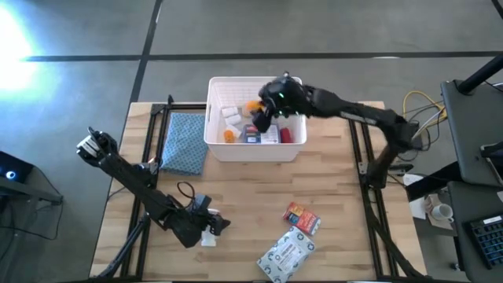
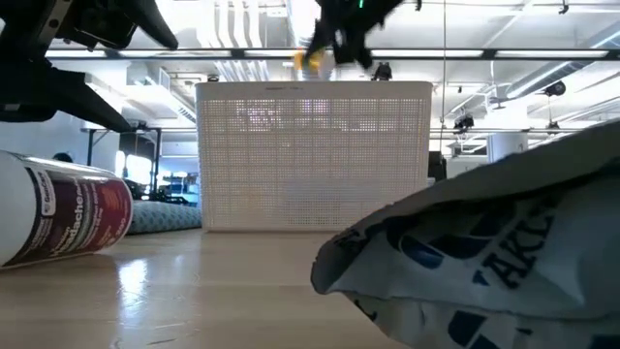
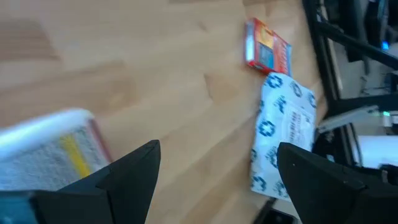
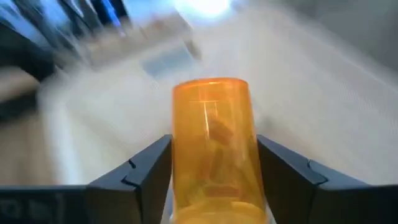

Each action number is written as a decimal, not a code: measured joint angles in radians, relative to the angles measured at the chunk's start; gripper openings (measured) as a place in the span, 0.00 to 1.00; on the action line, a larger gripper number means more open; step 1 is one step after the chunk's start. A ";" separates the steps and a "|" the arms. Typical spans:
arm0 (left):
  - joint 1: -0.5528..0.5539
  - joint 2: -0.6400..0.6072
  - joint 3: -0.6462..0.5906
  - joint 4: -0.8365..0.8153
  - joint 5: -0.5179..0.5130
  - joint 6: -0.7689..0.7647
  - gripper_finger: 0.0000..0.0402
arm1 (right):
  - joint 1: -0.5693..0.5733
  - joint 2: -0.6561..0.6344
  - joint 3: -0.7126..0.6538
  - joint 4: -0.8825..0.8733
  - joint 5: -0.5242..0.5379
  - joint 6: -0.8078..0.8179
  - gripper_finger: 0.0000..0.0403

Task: Pick & place medical supplies in basket/bin
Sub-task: Put the yellow pill bottle into the white bin, then put the violet pill bottle into the white bin, then put the red medicine box into the white bin

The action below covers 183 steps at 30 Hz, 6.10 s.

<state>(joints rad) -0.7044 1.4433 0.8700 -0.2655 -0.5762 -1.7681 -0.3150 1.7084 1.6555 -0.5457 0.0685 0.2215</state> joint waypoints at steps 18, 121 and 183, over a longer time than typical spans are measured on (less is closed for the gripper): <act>-0.009 0.087 0.225 -0.419 0.217 -0.402 0.68 | -0.054 0.156 0.298 -0.398 -0.092 -0.252 0.76; 0.516 0.195 0.960 -0.659 -0.113 0.678 0.91 | 0.130 -0.945 -0.933 -0.125 -0.208 -0.072 0.73; -0.061 0.195 0.250 0.001 -0.050 0.289 0.91 | 0.757 0.002 -0.777 0.011 0.302 0.809 0.70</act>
<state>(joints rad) -0.7654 1.6386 1.1199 -0.2649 -0.6262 -1.4794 0.4415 1.7102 0.8785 -0.5348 0.3710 1.0304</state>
